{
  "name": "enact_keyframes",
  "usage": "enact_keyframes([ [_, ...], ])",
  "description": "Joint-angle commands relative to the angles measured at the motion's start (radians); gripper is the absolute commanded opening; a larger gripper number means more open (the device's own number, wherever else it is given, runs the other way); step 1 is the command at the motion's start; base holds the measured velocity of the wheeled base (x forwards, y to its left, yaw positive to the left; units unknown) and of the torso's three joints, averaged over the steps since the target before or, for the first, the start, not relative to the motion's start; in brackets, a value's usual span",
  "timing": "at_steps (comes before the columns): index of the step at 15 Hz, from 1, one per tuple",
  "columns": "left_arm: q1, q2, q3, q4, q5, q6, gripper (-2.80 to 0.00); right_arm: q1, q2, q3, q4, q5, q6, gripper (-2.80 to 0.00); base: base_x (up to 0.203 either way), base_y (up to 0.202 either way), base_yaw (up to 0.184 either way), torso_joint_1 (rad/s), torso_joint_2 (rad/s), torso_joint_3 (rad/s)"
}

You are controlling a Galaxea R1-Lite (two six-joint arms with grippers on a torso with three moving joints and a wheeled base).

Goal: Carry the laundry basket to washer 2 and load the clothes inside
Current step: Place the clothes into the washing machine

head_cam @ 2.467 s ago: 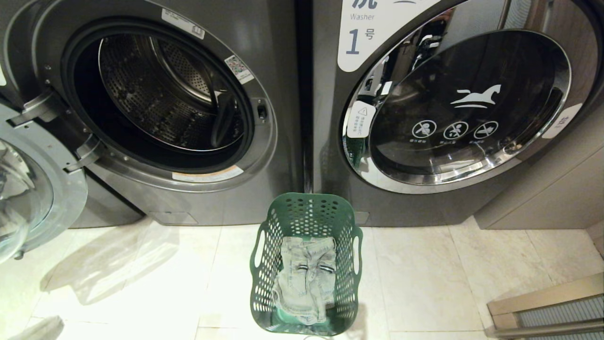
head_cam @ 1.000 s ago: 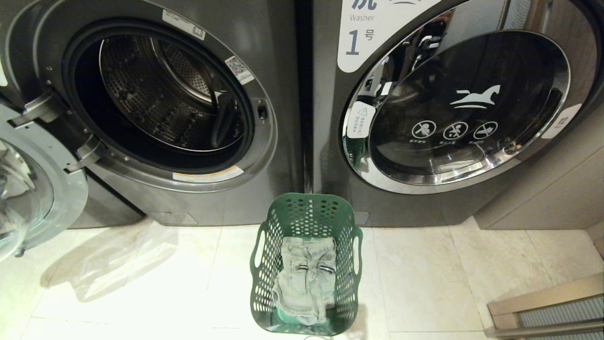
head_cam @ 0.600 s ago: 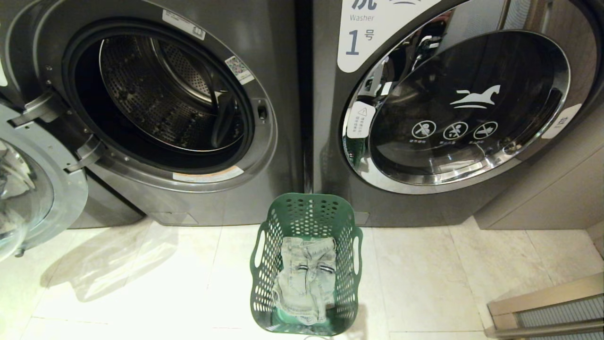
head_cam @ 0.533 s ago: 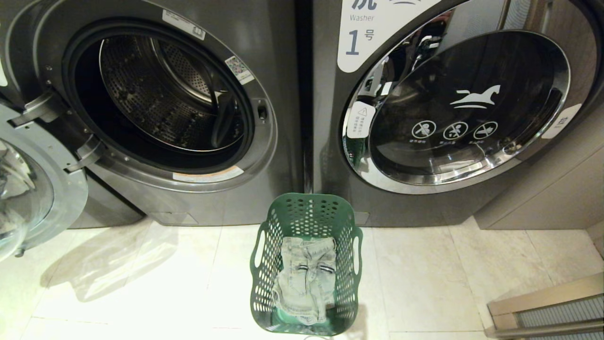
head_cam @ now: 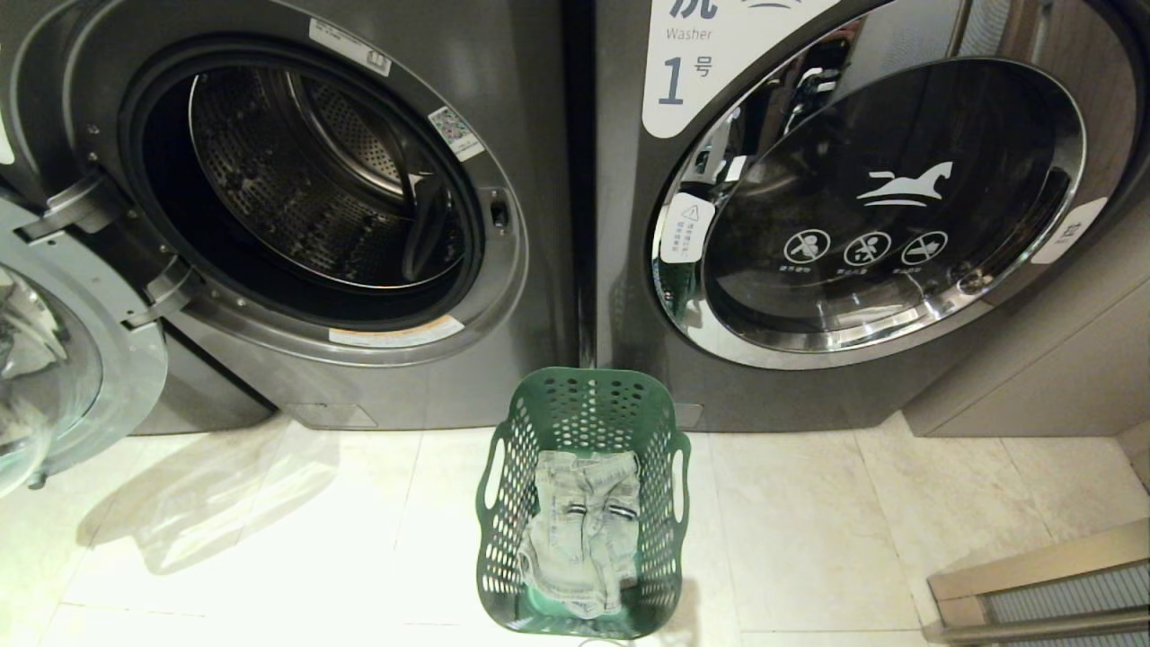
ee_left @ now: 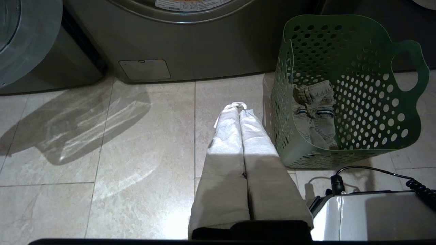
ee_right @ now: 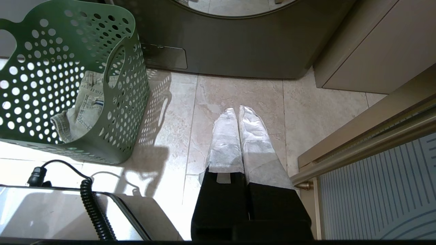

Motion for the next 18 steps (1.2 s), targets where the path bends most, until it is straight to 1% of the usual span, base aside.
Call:
enact_keyframes([
  [1, 0.000, 0.002, -0.001, -0.001, 0.000, -0.001, -2.80, 0.000, 0.001, 0.001, 0.001, 0.001, -0.002, -2.80, 0.000, 0.000, 0.000, 0.000, 0.00, 0.000],
  [14, 0.000, 0.002, 0.000, 0.000, 0.000, 0.002, -2.80, 0.000, 0.000, 0.001, 0.000, -0.001, -0.001, -2.80, 0.000, 0.000, 0.000, 0.000, 0.00, 0.000],
  [18, 0.000, 0.002, 0.000, 0.000, 0.000, 0.002, -2.80, 0.000, 0.001, 0.001, 0.000, 0.005, -0.011, -2.80, 0.000, 0.000, 0.000, 0.000, 0.00, 0.000],
])
